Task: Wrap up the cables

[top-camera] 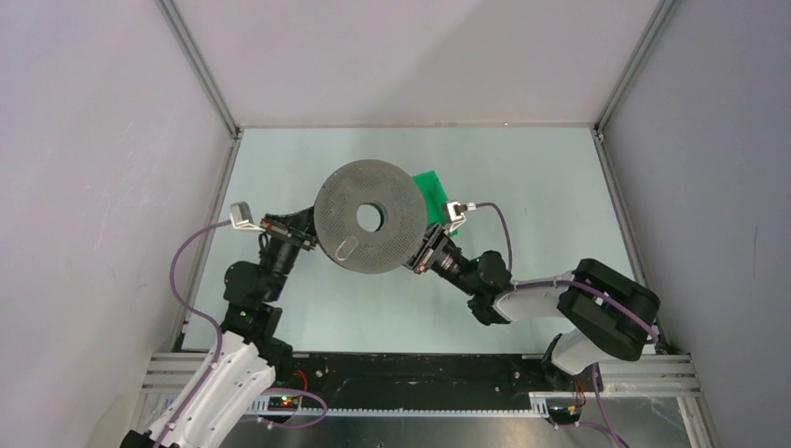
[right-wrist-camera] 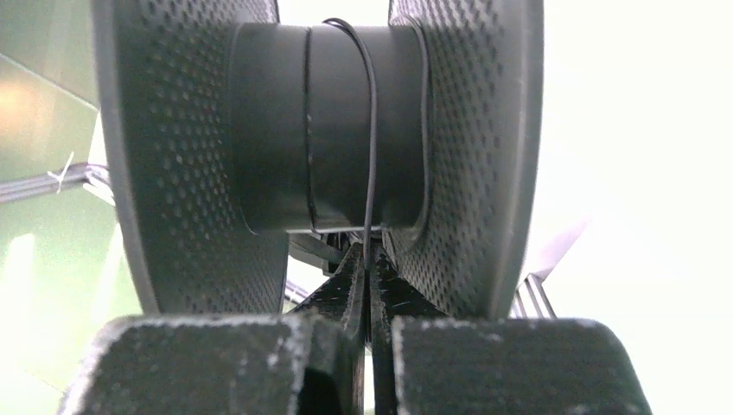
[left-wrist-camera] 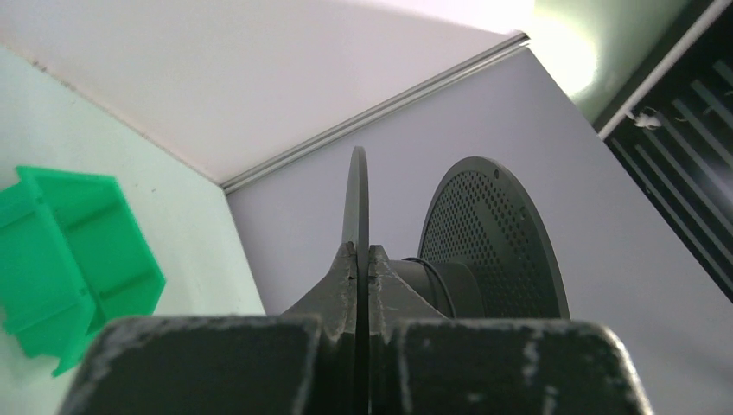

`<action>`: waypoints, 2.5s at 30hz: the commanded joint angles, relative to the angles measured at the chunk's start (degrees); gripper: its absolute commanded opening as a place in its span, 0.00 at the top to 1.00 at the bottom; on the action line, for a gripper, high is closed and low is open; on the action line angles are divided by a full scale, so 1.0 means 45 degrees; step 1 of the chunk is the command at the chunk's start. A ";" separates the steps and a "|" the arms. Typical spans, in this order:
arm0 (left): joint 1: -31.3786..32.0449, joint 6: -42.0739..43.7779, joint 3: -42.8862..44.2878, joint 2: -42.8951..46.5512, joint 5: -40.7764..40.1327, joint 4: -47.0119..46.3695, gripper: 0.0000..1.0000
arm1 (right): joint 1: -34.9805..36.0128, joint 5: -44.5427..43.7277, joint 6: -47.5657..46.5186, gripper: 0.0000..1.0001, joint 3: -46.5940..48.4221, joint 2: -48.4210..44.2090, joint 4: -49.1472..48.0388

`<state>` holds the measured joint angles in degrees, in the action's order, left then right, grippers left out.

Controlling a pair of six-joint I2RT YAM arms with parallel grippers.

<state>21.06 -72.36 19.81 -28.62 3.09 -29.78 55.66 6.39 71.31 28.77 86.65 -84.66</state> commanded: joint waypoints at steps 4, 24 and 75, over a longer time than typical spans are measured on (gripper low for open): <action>0.0066 -0.2232 -0.0494 0.0399 -0.0601 -0.0907 1.00 | 0.0054 -0.2284 0.0263 0.99 0.0582 0.0956 -0.0297; 0.0086 -0.3529 -0.0923 -0.0009 -0.1968 -0.1097 1.00 | 0.1714 -0.7999 0.2703 0.99 0.1452 0.3678 -0.0321; 0.0068 -0.3007 -0.1390 0.0952 -0.2636 -0.1107 1.00 | 0.1738 -0.8239 -0.0593 0.69 -0.1612 -0.0534 0.0433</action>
<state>20.99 -82.50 11.57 -25.80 -10.04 -25.54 63.55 -29.17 72.95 23.18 88.44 -85.41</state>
